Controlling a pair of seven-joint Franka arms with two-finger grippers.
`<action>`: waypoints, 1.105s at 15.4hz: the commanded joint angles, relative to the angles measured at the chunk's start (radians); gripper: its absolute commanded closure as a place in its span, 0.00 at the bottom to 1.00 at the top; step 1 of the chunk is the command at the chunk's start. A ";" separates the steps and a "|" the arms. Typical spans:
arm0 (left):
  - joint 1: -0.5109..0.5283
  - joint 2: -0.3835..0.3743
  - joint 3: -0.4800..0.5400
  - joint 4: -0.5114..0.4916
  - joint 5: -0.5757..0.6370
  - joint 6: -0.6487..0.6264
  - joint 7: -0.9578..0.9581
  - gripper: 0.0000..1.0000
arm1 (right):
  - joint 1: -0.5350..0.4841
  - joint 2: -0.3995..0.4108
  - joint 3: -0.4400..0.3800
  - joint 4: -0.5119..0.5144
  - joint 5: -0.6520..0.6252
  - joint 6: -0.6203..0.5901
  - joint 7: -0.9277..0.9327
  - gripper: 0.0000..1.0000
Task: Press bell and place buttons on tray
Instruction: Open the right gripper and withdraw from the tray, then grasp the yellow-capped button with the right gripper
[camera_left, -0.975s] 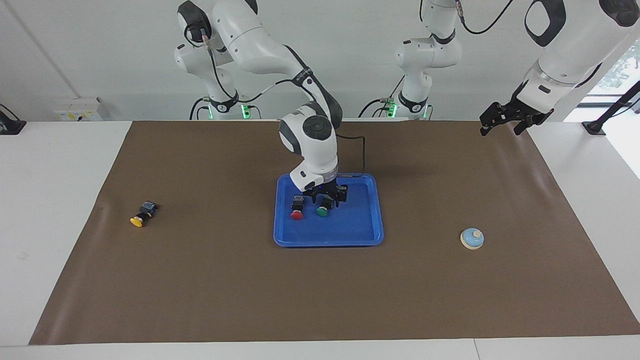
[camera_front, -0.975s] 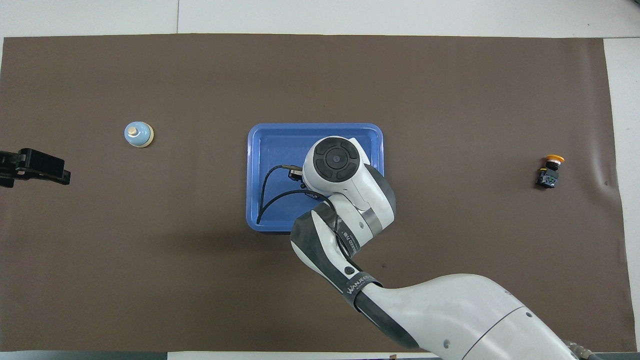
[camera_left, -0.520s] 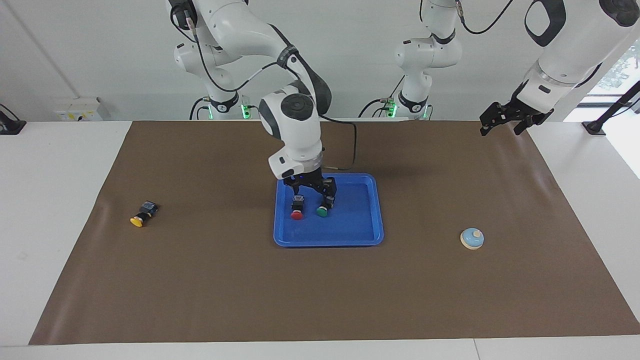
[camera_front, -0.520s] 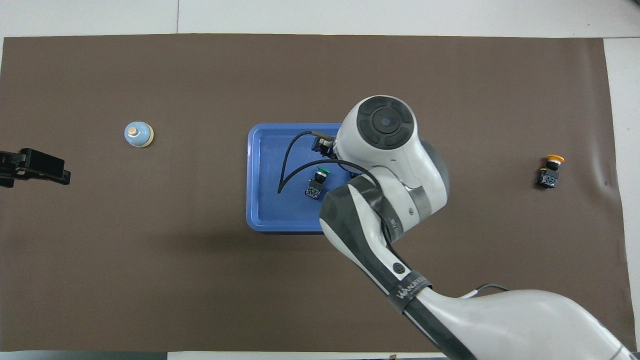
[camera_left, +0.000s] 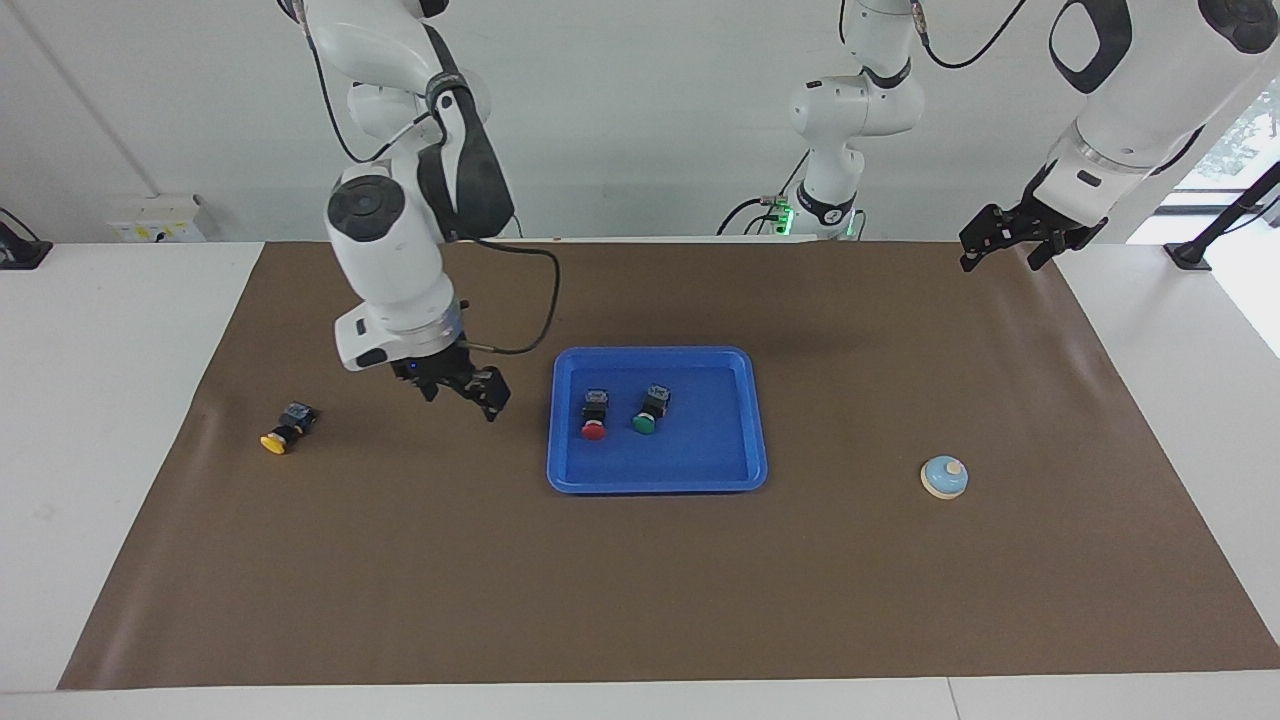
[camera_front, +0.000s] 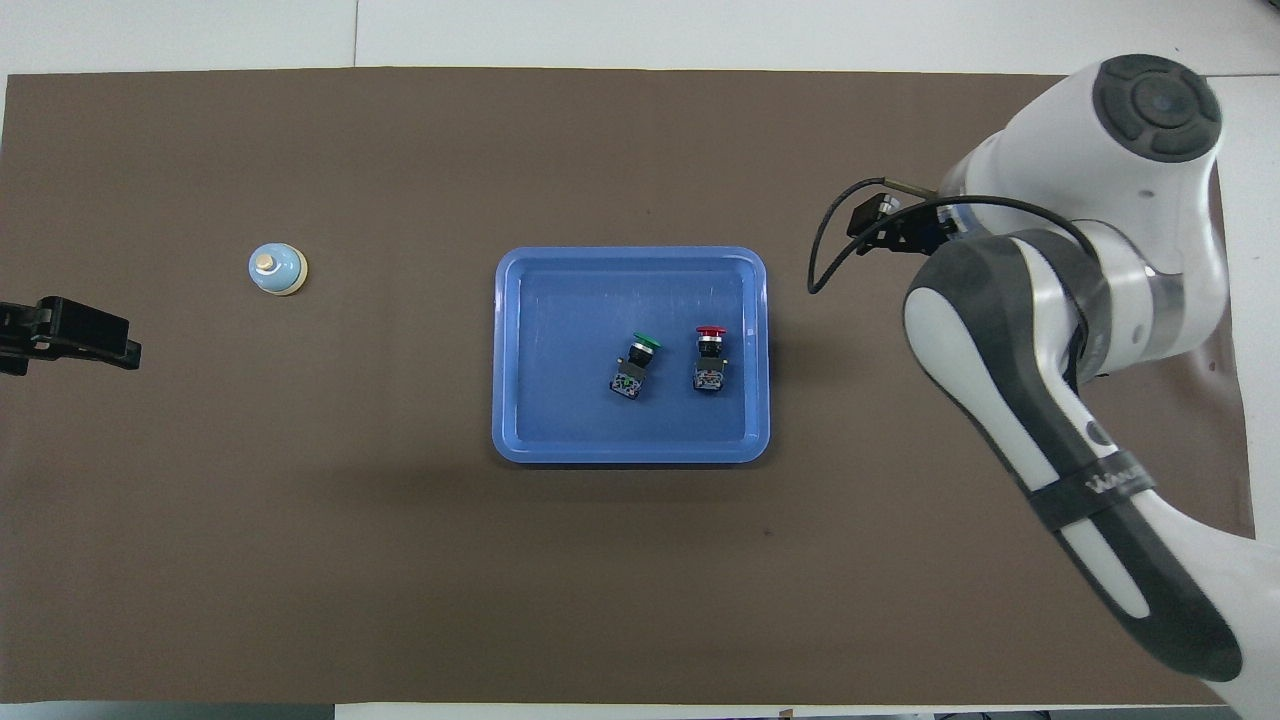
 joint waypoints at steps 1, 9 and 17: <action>0.001 -0.018 0.000 -0.016 0.007 0.002 -0.010 0.00 | -0.127 -0.017 0.015 -0.037 -0.024 0.002 -0.149 0.00; 0.001 -0.018 0.000 -0.017 0.007 0.002 -0.009 0.00 | -0.346 -0.100 0.013 -0.359 -0.068 0.307 -0.319 0.00; 0.001 -0.018 -0.002 -0.017 0.007 0.002 -0.009 0.00 | -0.431 -0.042 0.009 -0.436 -0.082 0.446 -0.320 0.00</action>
